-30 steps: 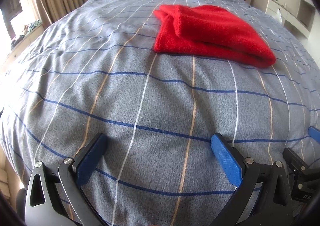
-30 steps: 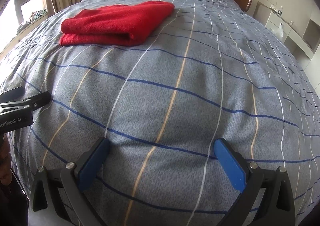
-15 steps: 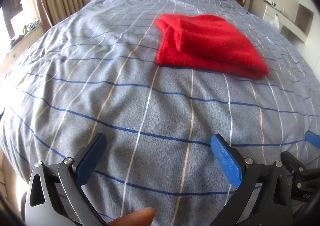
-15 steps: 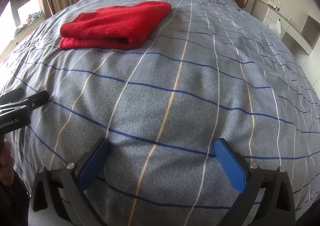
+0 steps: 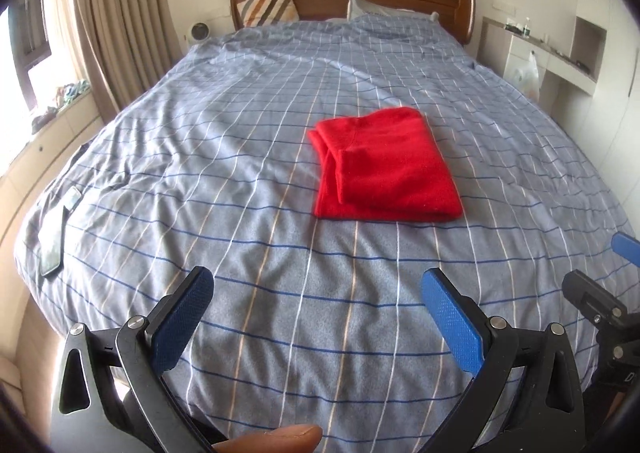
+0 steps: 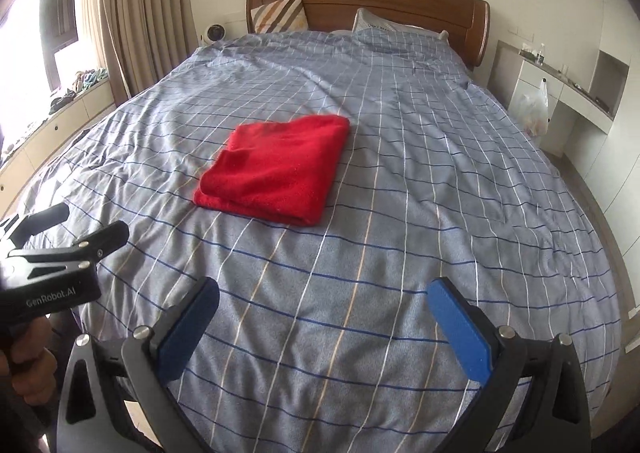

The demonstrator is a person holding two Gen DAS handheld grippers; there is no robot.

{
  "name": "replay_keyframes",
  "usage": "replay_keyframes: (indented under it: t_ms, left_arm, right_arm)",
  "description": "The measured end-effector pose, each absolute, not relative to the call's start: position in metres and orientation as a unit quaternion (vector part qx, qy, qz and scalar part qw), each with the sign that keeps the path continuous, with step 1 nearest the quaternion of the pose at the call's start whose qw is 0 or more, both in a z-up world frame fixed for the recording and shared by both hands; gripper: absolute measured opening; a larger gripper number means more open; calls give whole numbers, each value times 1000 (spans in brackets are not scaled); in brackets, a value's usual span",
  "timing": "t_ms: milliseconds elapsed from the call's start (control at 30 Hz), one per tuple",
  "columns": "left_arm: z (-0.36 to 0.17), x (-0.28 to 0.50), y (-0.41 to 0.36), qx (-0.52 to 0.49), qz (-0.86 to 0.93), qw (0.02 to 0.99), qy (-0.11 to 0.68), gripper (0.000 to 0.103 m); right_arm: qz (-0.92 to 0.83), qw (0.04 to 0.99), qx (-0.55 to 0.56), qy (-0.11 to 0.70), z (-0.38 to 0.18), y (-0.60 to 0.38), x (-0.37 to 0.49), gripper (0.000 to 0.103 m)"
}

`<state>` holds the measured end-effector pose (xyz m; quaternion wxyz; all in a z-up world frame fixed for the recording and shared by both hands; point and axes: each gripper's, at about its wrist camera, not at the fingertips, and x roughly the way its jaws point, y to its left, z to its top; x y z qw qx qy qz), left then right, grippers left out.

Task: Fold small clothes

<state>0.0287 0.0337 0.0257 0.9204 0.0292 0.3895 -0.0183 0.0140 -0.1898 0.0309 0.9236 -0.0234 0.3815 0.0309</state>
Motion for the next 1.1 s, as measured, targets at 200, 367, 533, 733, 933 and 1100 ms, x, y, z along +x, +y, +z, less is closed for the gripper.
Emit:
replay_keyframes:
  t_ms: [200, 367, 533, 733, 933, 1100]
  left_arm:
    - [28, 17, 30, 43, -2, 913, 406, 103]
    - [36, 13, 29, 46, 8, 914, 404, 103]
    - [39, 11, 26, 47, 17, 915, 401, 103]
    - [42, 7, 20, 48, 17, 914, 403, 103]
    - [45, -1, 6, 60, 13, 916, 396, 103]
    - [45, -1, 3, 60, 3, 914, 400, 103]
  right_arm:
    - [24, 928, -34, 370, 51, -193, -1, 103]
    - [22, 934, -34, 356, 60, -194, -10, 103]
    - [30, 934, -29, 354, 64, -195, -14, 103]
    - [34, 931, -15, 363, 63, -203, -18, 103]
    - [26, 928, -5, 371, 63, -211, -21, 103]
    - [27, 929, -9, 369, 64, -209, -23, 103]
